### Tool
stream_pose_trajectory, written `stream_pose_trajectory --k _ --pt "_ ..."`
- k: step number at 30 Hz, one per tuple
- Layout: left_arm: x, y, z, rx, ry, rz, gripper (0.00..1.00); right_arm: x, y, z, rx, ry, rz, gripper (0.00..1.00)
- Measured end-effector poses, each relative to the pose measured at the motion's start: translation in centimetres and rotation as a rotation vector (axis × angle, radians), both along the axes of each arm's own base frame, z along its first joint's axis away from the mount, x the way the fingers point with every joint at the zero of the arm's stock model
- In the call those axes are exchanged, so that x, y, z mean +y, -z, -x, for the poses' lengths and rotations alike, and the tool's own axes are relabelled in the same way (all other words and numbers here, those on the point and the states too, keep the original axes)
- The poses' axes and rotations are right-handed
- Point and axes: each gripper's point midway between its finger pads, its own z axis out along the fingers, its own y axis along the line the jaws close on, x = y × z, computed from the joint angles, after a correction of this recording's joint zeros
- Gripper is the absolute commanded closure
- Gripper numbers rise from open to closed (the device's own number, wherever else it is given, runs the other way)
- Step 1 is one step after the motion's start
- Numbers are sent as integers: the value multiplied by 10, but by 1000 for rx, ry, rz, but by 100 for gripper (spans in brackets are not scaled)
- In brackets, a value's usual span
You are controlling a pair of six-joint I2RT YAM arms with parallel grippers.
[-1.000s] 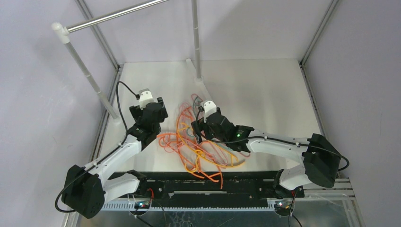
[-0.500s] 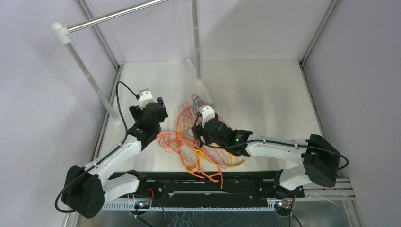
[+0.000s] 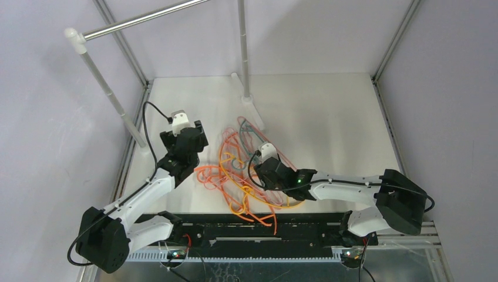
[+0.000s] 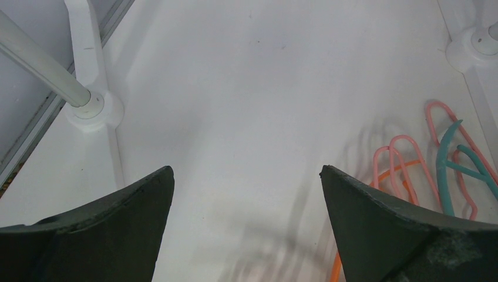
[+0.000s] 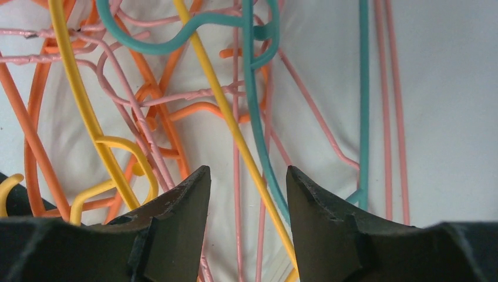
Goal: Organize the hangers
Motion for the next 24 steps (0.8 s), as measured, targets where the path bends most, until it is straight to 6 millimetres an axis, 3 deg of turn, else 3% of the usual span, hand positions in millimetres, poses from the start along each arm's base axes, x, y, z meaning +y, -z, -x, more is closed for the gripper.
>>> stream_pose_trajectory --k 4,10,17,18,22,24 --pt "0 0 0 0 0 0 0 -7 -2 -8 -1 30 -9 42" --pt "2 0 0 -2 -8 -4 1 -20 14 -8 42 41 6 46" --pt "4 -1 1 -5 -20 -10 1 -16 26 -4 90 16 3 53" --pt "4 -1 1 -5 -20 -10 1 -15 28 -3 97 11 1 56" --pt "4 -1 1 -5 -21 -10 1 -13 35 -2 116 -2 5 89" --pt "4 -1 1 -6 -24 -12 1 -12 37 -1 126 -9 6 100"
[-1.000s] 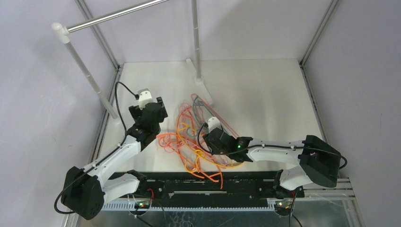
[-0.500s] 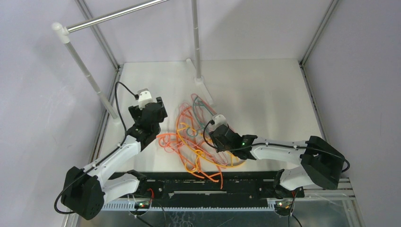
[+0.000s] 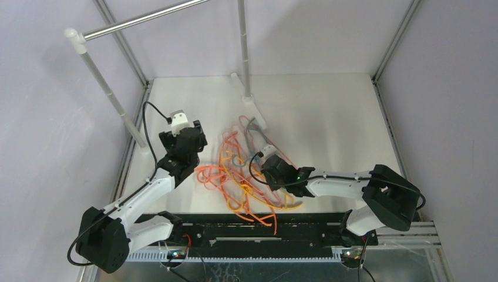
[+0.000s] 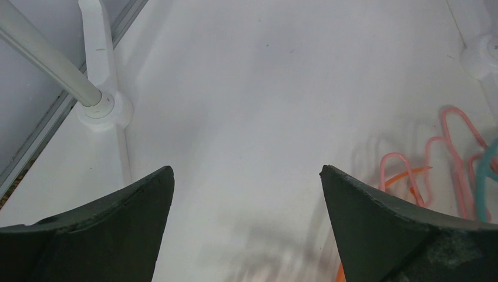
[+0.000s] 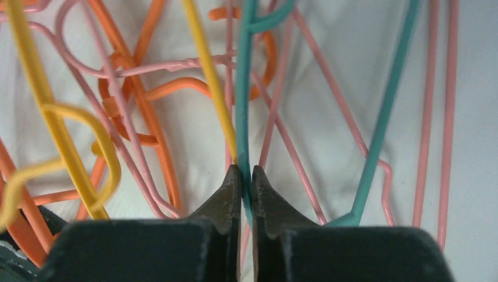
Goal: Organize the hangers
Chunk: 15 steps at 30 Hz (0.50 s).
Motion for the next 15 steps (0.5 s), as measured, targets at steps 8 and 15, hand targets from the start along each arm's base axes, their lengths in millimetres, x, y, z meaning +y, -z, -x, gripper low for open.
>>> stream_pose_trajectory --k 8,15 --pt "2 -1 0 -3 -12 -6 1 3 -9 3 9 -22 -34 100" --pt "3 -3 1 -10 -18 -5 1 16 -62 10 2 -86 -162 100"
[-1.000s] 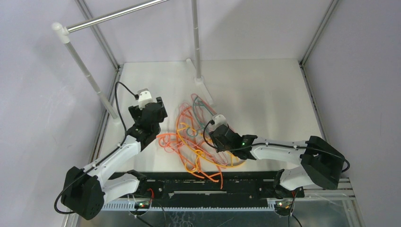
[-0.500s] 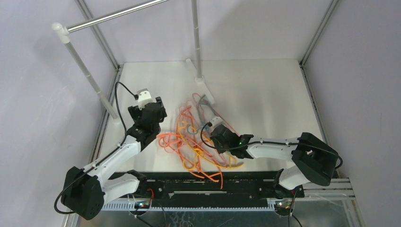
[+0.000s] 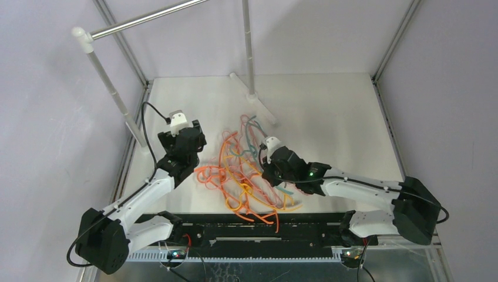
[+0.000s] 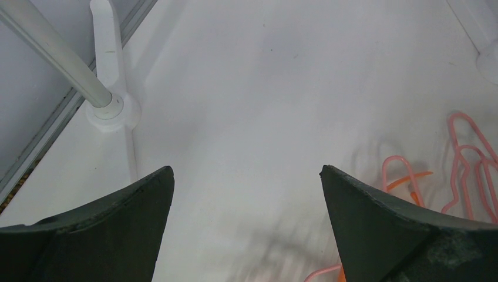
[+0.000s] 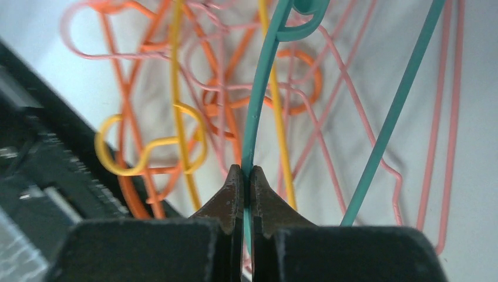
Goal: Organize the hangers
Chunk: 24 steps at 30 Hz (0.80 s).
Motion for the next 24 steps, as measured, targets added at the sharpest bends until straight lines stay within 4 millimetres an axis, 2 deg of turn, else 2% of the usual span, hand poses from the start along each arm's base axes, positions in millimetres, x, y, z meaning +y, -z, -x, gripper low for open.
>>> stream_pose_trajectory --k 4,7,13,15,22,24 --pt "1 -3 1 -10 -5 3 1 11 -37 3 -9 -45 -112 100" --pt "3 -6 2 -23 -15 7 0 12 -65 0 -18 -55 -201 100" --pt "11 -12 11 -71 -48 31 1 6 -122 -20 -10 -39 -404 100" --pt "14 -11 14 -76 -57 33 1 14 -146 -29 -1 -63 -466 100" --pt "15 -11 15 -79 -61 34 1 71 -266 -58 -78 -260 -663 100" --pt "15 -11 15 -79 -61 34 1 81 -287 -64 -103 -301 -696 100"
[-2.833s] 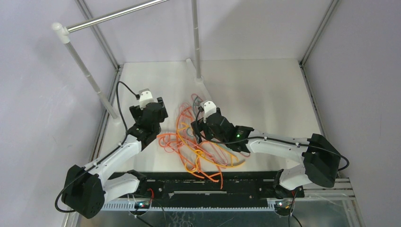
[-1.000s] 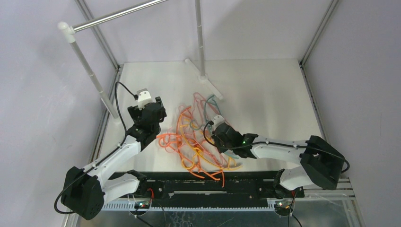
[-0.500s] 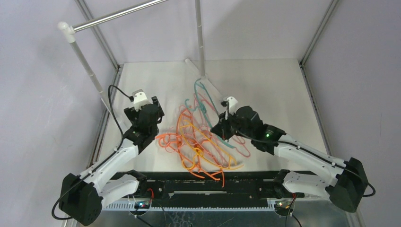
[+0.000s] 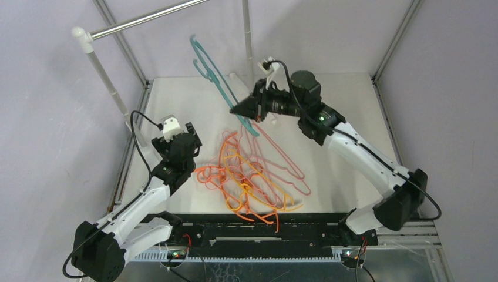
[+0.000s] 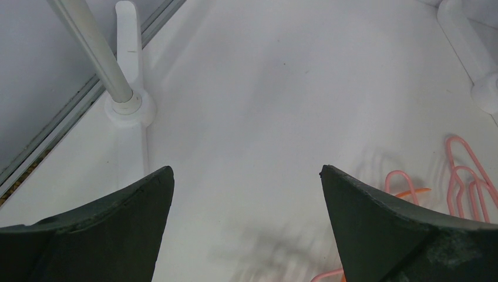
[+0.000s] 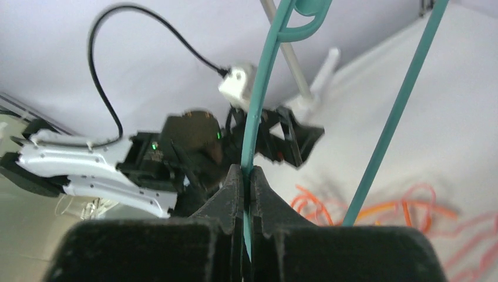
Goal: Organize the hangers
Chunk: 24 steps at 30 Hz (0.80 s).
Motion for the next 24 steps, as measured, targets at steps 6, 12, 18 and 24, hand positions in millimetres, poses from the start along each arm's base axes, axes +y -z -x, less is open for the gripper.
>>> stream_pose_trajectory --k 6,12,18,24 --pt "0 0 0 -2 -1 3 0 33 -28 -43 -26 -53 -97 100" --pt "-1 -3 0 -20 1 24 1 76 -15 -97 37 -93 -150 100" --pt "0 -3 2 -30 0 31 1 100 -4 -129 77 -112 -203 100" --pt "1 -6 6 -54 1 48 1 101 -30 -129 21 -140 -282 100"
